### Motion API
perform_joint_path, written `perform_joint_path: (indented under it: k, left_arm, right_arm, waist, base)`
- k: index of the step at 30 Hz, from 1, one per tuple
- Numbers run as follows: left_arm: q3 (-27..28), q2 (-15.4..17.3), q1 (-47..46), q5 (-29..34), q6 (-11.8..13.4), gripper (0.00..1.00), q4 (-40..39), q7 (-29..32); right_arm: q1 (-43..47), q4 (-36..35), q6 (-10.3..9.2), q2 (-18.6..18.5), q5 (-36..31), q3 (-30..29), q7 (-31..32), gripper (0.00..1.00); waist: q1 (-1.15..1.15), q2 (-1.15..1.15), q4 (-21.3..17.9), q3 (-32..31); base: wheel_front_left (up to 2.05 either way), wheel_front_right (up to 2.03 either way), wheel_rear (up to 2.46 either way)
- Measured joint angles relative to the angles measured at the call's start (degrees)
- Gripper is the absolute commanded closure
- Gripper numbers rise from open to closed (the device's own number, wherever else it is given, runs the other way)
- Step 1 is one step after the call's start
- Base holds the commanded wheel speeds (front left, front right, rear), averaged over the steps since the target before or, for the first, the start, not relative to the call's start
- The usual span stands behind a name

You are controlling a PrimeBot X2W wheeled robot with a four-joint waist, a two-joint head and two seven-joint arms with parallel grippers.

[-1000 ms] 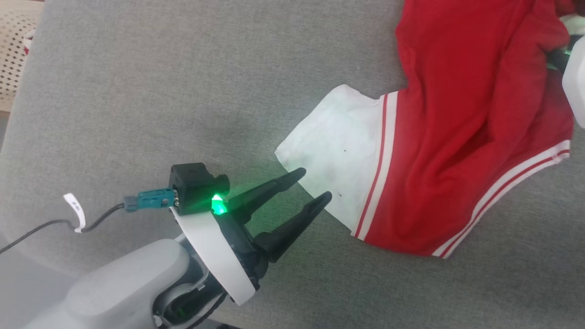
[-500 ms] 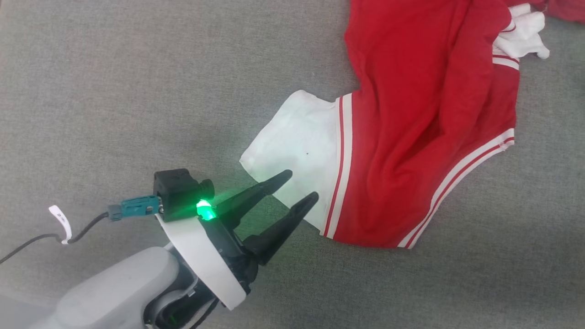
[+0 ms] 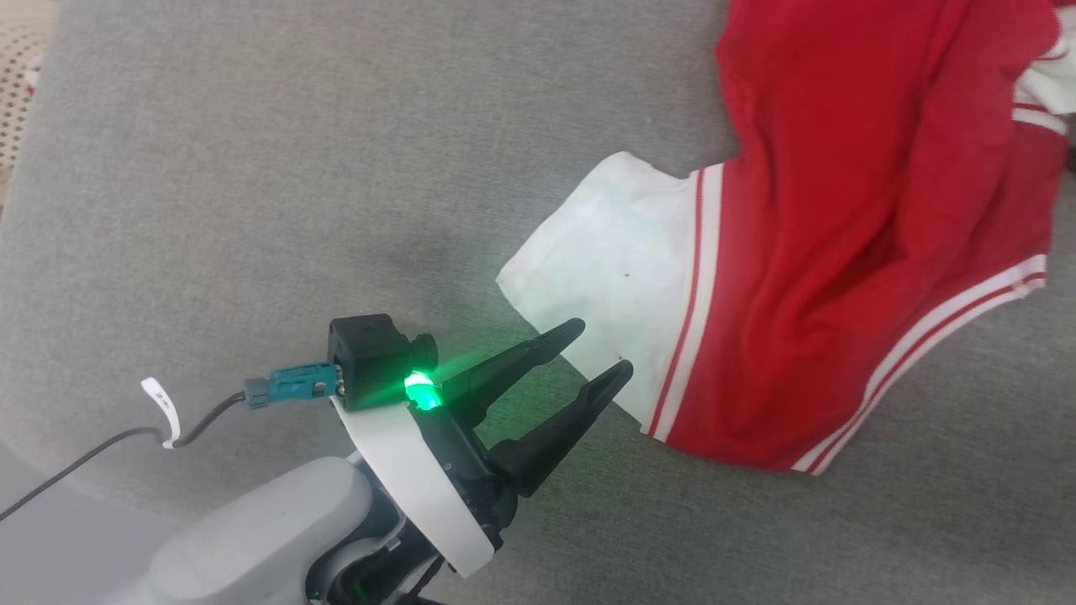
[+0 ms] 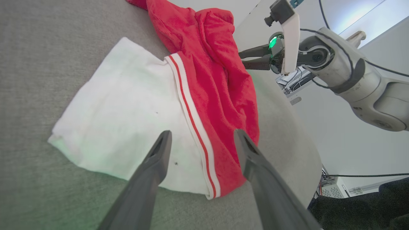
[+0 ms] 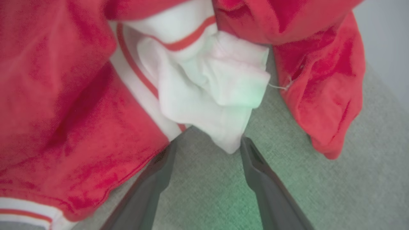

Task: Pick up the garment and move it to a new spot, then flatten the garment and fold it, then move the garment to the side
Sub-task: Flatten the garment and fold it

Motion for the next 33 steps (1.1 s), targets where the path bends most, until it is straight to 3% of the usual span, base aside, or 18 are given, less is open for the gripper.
perform_joint_path:
  k: [11, 12, 13, 14, 15, 16, 27, 33]
  left_arm:
    - [0.2, -1.5, 0.9, 0.0, 0.0, 0.0, 0.2, 0.0]
    - [0.2, -1.6, 0.9, 0.0, 0.0, 0.0, 0.2, 0.0]
    - [0.1, -1.7, 0.9, 0.0, 0.0, 0.0, 0.2, 0.0]
    - [0.1, -1.7, 0.9, 0.0, 0.0, 0.0, 0.2, 0.0]
    - [0.1, -1.7, 0.9, 0.0, 0.0, 0.0, 0.1, 0.0]
    - [0.1, -1.8, 0.9, 0.0, 0.0, 0.0, 0.2, 0.0]
    - [0.4, -0.5, 1.1, 0.0, 0.0, 0.0, 0.7, 0.0]
    - [0.9, 1.4, 2.4, 0.1, 0.0, 0.0, 0.8, 0.0]
  right_arm:
    - [-2.7, 3.5, 0.01, 1.8, -3.2, 0.2, 1.0, 0.0]
    - [-3.0, 3.5, 0.01, 1.9, -3.4, 0.5, 1.2, 0.21]
    - [-3.2, 3.5, 0.01, 2.0, -3.5, 0.8, 1.7, 0.55]
    - [-3.5, 3.5, 0.01, 2.0, -3.5, 0.9, 1.8, 0.67]
    - [-3.6, 3.6, 0.02, 2.2, -3.5, 0.9, 1.7, 0.67]
    - [-3.6, 3.9, 0.04, 2.4, -3.5, 1.0, 1.5, 1.0]
    - [-0.4, 4.3, 0.03, 1.4, -2.7, -0.6, -1.7, 1.0]
    - [11.0, 1.1, 0.03, -2.9, -0.6, -6.5, -4.8, 1.0]
  waist:
    - [0.0, 0.0, 2.0, 0.8]
    - [0.0, 0.0, 2.1, 0.9]
    - [0.0, 0.0, 2.1, 0.9]
    - [0.0, 0.0, 2.1, 1.0]
    - [0.0, 0.0, 2.1, 1.1]
    - [0.0, 0.0, 2.0, 1.1]
    - [0.0, 0.0, -0.4, 0.0]
    - [0.0, 0.0, -3.9, -2.4]
  base:
    - [0.0, 0.0, 0.0]
    - [0.0, 0.0, 0.0]
    - [0.0, 0.0, 0.0]
    - [0.0, 0.0, 0.0]
    - [0.0, 0.0, 0.0]
    - [0.0, 0.0, 0.0]
    - [0.0, 0.0, 0.0]
    - [0.0, 0.0, 0.0]
